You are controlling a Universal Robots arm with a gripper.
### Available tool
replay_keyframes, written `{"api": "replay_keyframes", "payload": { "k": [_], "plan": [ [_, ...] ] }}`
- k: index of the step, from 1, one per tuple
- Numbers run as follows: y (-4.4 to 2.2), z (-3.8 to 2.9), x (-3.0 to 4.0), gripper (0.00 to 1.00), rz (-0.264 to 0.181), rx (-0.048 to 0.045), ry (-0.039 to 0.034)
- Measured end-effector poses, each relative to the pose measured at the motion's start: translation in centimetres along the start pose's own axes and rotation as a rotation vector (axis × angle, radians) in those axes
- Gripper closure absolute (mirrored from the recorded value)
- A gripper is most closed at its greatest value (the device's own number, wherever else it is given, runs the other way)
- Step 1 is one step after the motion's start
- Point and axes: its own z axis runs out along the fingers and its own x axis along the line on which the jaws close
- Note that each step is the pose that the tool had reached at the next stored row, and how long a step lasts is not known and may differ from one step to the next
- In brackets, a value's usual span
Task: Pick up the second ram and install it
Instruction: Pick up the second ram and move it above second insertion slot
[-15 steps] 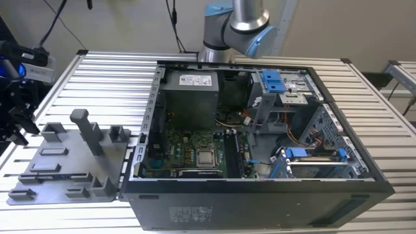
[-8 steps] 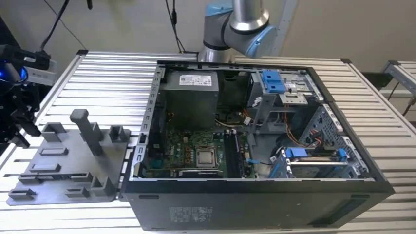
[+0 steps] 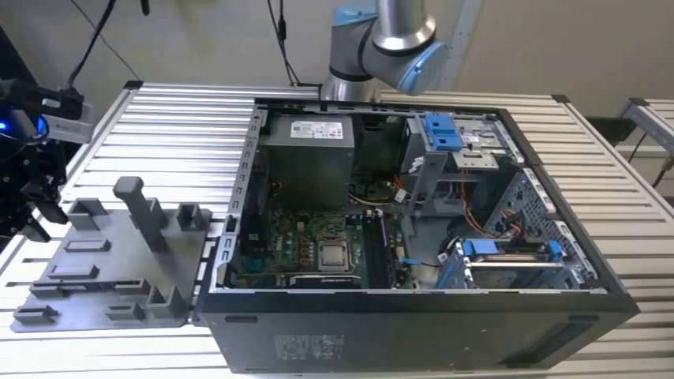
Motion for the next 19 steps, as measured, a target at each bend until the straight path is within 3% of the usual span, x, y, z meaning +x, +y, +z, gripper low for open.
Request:
{"api": "replay_keyframes", "payload": {
  "k": [19],
  "plan": [
    [0.17,1.50,0.00,0.64,0.000,0.0002,0.0000]
  ]
}}
